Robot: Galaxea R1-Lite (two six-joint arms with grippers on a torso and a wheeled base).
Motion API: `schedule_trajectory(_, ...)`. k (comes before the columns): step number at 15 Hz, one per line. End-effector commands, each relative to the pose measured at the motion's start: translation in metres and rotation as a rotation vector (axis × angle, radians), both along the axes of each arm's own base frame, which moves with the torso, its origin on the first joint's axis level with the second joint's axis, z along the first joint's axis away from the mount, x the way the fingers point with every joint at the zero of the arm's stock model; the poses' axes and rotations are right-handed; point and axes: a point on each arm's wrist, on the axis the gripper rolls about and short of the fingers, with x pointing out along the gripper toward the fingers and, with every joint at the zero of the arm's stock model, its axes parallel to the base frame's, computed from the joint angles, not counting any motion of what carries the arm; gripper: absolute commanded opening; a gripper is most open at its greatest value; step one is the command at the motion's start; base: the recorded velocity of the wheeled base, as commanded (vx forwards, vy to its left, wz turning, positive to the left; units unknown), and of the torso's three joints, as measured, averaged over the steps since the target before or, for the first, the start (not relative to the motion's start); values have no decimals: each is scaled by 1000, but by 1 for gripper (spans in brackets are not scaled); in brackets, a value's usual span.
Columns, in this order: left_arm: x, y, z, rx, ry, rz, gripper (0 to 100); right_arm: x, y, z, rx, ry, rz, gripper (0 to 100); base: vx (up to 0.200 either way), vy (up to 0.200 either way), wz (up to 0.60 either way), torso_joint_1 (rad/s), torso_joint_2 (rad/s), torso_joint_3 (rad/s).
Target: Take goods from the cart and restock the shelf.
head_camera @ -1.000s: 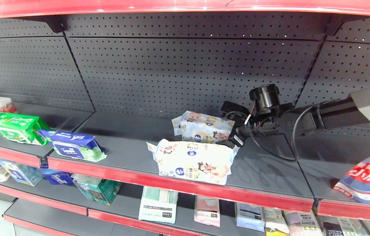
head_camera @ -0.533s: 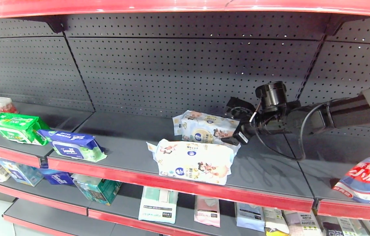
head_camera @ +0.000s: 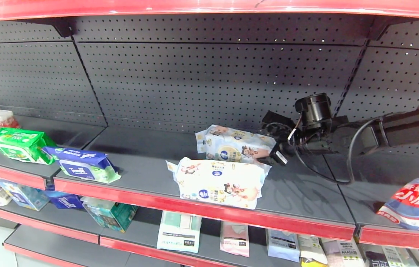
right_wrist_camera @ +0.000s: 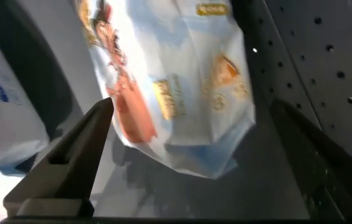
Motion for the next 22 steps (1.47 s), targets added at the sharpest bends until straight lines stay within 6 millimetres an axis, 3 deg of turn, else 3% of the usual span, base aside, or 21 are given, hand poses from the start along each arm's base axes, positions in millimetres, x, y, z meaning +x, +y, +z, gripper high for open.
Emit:
schedule_trajectory(1, 0, 0, 0, 0, 0, 1, 100, 0, 0, 2, -3, -6, -6, 100, 0, 0, 0, 0, 0, 0)
schedule_trajectory(10, 0, 0, 0, 6, -1, 1, 100, 10, -12, -4, -24, -36, -78, 100, 0, 0, 0, 0, 0, 0)
schedule_trajectory(22, 0, 0, 0, 6, 0, 2, 100, 5, -23, -3, -37, -28, -136, 100, 0, 0, 0, 0, 0, 0)
